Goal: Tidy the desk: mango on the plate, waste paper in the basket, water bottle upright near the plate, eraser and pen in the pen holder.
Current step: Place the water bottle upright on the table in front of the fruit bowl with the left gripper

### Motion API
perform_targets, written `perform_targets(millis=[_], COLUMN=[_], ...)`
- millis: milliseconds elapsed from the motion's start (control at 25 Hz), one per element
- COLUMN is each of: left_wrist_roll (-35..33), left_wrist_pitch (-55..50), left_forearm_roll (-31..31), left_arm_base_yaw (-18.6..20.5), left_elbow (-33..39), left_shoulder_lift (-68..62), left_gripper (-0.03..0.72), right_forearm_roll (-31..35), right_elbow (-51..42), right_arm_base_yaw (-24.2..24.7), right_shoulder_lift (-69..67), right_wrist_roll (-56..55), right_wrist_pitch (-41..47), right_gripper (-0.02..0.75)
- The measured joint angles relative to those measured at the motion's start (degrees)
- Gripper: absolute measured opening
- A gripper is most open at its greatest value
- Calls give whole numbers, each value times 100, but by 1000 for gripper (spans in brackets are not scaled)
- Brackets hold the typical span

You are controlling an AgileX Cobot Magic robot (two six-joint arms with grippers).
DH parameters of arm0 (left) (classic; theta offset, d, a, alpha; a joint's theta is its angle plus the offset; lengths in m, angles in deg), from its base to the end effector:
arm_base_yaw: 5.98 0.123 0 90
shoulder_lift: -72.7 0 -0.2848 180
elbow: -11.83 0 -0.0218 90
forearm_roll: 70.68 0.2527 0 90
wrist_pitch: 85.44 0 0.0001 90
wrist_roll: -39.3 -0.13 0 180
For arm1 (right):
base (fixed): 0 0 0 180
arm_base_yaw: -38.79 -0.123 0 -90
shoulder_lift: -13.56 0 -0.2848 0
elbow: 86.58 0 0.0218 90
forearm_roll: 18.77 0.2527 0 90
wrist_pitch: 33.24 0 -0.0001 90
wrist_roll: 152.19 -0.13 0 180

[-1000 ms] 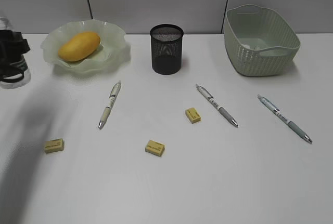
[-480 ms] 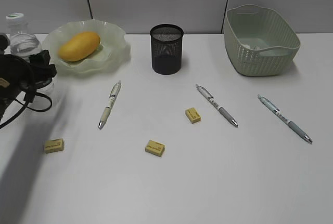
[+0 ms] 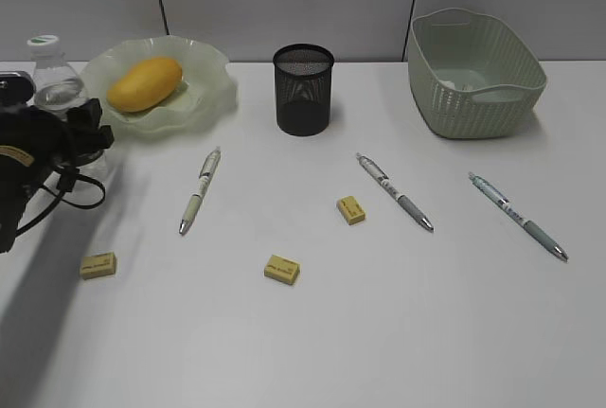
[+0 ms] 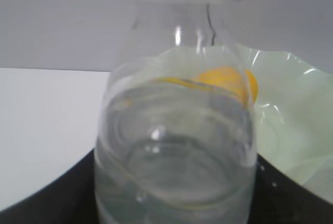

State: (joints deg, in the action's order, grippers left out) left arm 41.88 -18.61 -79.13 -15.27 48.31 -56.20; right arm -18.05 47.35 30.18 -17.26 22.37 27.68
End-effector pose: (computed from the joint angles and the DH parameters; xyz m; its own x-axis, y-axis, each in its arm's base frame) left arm 0.3887 -0.0458 0.0859 -0.1527 -0.0787 -0.9851 0.0125 0.9966 -0.0815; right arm 0.0827 0.0140 0.2511 -0.7446 -0.0107 -0.6674 -0.0823 0.9937 0.0758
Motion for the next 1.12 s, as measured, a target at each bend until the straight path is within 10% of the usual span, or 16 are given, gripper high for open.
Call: perform_targets(millis=[1120], left_wrist_roll=[0], left_wrist_pitch=[-533], left_forearm_roll=[286], left_arm_base_yaw=[0], left_elbow=[1155], left_shoulder_lift=[669], left_gripper=[621], right_forearm_roll=[0], right_elbow=[0], right_arm_base_yaw=[0], right_shoulder_lift=[0], right_wrist_roll=[0], right_wrist_pitch=[-5], right_gripper=[585])
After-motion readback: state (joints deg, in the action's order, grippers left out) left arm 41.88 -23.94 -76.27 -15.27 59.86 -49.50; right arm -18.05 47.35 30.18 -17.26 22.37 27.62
